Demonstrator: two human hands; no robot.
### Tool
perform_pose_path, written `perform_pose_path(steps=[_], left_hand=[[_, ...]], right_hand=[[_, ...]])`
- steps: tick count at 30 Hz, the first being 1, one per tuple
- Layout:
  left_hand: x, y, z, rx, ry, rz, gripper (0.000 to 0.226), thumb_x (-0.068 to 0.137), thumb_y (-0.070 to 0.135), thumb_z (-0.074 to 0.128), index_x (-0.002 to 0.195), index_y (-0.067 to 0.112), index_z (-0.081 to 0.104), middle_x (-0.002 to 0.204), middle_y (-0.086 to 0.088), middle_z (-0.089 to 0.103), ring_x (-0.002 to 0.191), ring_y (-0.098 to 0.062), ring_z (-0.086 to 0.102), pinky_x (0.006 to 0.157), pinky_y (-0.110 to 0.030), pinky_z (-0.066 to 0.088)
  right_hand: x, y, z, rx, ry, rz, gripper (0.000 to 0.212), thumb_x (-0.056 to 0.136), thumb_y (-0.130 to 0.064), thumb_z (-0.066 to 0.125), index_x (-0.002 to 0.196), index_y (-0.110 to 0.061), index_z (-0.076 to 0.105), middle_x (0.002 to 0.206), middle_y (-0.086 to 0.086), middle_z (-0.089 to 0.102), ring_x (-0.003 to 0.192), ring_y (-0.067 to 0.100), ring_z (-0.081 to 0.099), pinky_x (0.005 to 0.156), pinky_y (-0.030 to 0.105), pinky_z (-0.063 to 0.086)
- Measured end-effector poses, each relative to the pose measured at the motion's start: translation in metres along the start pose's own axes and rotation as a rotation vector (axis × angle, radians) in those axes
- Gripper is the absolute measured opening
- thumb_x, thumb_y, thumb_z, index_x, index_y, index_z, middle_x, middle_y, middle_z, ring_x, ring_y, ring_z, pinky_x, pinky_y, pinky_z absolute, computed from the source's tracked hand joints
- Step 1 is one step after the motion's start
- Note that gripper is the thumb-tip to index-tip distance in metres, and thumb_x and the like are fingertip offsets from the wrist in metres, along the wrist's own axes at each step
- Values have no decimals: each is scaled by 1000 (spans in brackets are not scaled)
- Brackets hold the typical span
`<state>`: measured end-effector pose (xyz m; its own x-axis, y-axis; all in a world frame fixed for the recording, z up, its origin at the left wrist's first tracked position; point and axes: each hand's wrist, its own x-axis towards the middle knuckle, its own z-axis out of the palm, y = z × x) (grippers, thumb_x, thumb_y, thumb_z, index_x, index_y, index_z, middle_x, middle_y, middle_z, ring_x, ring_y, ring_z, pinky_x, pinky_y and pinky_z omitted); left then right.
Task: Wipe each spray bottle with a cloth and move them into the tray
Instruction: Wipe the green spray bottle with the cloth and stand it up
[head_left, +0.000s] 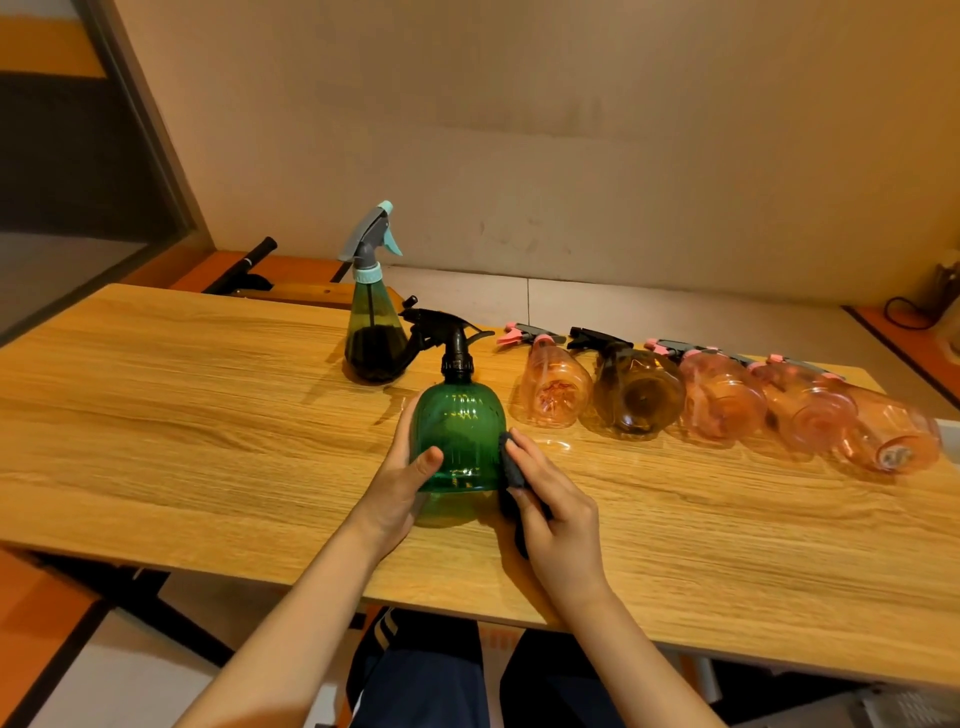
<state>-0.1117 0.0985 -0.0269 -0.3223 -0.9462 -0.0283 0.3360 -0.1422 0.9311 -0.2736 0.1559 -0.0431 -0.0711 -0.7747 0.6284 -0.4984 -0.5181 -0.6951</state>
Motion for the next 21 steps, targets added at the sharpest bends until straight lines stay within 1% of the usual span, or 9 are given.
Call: perform_pose_path(steps=[3,4,6,7,8,12,16,18,21], left_hand=[[-2,2,1,0,0,1,129,35,53,92,145,25,31,130,-8,55,114,-21,61,76,-30,56],[-1,1,1,3,-8,8,122,38,49,92,143,25,34,128,-8,57,111,-20,62,75,-29,56],[0,-2,0,12,-13,29,95,51,36,83,136,27,42,124,-7,59,110,-20,63,77,-29,55],[0,-3,-1,12,-10,42,83,56,33,77,132,29,44,124,-7,59,111,-20,62,78,-29,55],[0,-4,0,19,-6,49,79,58,32,74,131,30,45,124,-7,59,112,-21,61,79,-30,55],[1,-6,0,115,2,78,82,58,35,76,132,31,42,127,-11,57,116,-25,58,86,-33,51],[0,-8,2,176,-1,114,83,58,33,76,132,33,40,128,-9,56,117,-23,58,86,-33,52],[-1,-7,3,195,-22,123,84,58,31,77,133,32,39,128,-7,55,116,-19,59,84,-30,52],[-3,-4,6,245,-56,141,83,56,31,77,130,34,40,128,0,53,113,-9,59,83,-25,51]], right_hand=[[0,0,0,-14,-5,-21,51,80,9,55,129,-7,51,133,0,51,127,8,45,104,20,35],[-1,0,0,-20,-11,-37,51,80,10,56,129,-8,52,133,1,51,127,10,45,105,21,36],[-2,0,0,-30,-25,-53,51,82,7,56,129,-12,51,133,1,51,127,12,45,105,26,37],[-2,-1,0,-32,-28,-57,49,84,3,55,129,-14,51,134,0,51,128,12,45,105,27,37],[-1,-2,0,-36,-33,-65,47,85,-2,52,130,-17,50,135,-1,50,128,12,44,106,27,36],[-2,-3,0,-77,-70,-112,48,85,-6,47,131,-20,48,137,-4,47,131,12,41,108,25,32],[0,-2,0,-52,-56,-83,45,87,-9,47,131,-18,48,136,-2,48,130,10,41,107,25,33],[7,-6,0,-50,-36,-78,43,86,-11,47,129,-15,51,134,-1,49,129,10,42,107,23,33],[31,-15,-2,-68,-26,-69,41,85,-13,46,125,-10,56,130,-2,51,126,8,43,107,19,31]])
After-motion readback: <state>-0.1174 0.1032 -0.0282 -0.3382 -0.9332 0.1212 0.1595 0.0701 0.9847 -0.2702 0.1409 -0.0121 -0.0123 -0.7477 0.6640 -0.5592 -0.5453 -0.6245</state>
